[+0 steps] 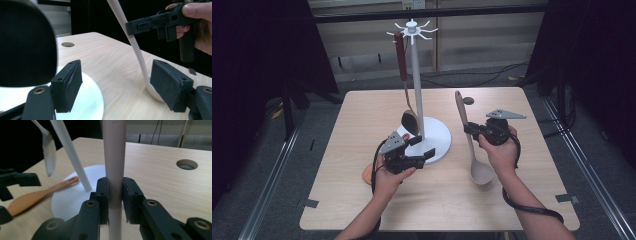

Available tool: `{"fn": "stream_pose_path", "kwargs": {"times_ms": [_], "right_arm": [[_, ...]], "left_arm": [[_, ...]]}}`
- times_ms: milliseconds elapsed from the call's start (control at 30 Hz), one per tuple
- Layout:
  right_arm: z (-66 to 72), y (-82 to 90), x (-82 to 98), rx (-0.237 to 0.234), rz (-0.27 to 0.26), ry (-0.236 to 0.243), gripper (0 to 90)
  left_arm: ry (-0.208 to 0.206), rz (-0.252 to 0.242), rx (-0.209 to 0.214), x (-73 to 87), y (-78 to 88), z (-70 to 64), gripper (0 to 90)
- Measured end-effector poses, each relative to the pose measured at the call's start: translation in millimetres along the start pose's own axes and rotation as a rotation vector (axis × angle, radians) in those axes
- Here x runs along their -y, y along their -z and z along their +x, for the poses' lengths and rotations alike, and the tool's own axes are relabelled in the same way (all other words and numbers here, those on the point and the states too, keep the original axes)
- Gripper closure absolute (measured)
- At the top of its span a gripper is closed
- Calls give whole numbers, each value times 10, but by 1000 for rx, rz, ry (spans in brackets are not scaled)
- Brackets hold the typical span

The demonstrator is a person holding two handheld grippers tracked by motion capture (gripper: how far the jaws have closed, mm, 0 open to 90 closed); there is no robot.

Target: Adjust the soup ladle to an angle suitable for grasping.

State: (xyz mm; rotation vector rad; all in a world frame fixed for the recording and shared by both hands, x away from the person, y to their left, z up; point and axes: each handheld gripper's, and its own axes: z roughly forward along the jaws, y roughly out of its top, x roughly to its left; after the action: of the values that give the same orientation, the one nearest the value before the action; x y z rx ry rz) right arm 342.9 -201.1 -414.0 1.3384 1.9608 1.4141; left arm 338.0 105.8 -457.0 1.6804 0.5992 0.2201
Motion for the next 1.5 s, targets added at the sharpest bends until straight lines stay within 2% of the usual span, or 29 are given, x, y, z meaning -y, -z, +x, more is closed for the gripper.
{"fn": "stream_pose_path", "kwargs": {"times_ms": [133,333,367,400,467,500,533,567,600,700,767,833,900,933,967,1000,1067,1100,1167,1267,1333,1467,1500], "right_arm": [[98,24,-9,-34,-26,13,767],[216,53,-19,-64,-65,5,768],[229,58,-21,-69,-70,11,768],[242,60,-21,-73,-78,6,768],[272,69,-26,-81,-80,8,768],[287,75,-28,-86,-84,4,769],[301,78,-34,-95,-84,3,768],[315,81,-37,-96,-89,6,769],[331,86,-42,-105,-93,0,769],[386,91,-60,-122,-101,4,769],[422,81,-63,-126,-103,14,769],[456,70,-65,-131,-103,17,769],[489,56,-66,-134,-102,27,769],[506,50,-69,-137,-99,28,769],[520,45,-73,-133,-97,33,769],[527,39,-74,-135,-98,35,769],[546,37,-78,-140,-100,36,769],[550,39,-80,-140,-101,40,770],[559,44,-84,-142,-103,37,770],[577,56,-100,-149,-109,38,770],[601,65,-117,-154,-113,42,769],[620,65,-139,-173,-126,47,763],[617,63,-136,-172,-130,45,762]], "left_arm": [[-5,-10,20,-14,-83,-68,255],[6,-16,41,-2,-222,-148,256],[12,-24,32,3,-245,-165,257],[-2,-11,40,7,-259,-160,257],[16,-17,48,25,-312,-184,261],[10,-10,43,31,-329,-188,263],[21,-14,53,39,-355,-204,266],[7,-5,55,43,-364,-200,270],[20,-10,59,47,-382,-215,278],[-4,0,55,45,-420,-216,338],[8,-6,64,42,-458,-217,409],[-23,9,61,41,-484,-213,486],[-24,9,67,40,-492,-218,574],[-38,11,59,37,-492,-223,603],[-38,14,77,32,-490,-219,650],[-37,8,73,28,-492,-229,694],[-43,16,62,19,-470,-213,720],[-23,6,66,18,-465,-209,746],[-34,8,60,10,-434,-185,778],[-20,-4,63,-4,-397,-169,791],[-36,4,58,-32,-370,-169,794],[-24,6,57,-79,-331,-184,798],[-43,22,60,-90,-308,-158,798]]}}
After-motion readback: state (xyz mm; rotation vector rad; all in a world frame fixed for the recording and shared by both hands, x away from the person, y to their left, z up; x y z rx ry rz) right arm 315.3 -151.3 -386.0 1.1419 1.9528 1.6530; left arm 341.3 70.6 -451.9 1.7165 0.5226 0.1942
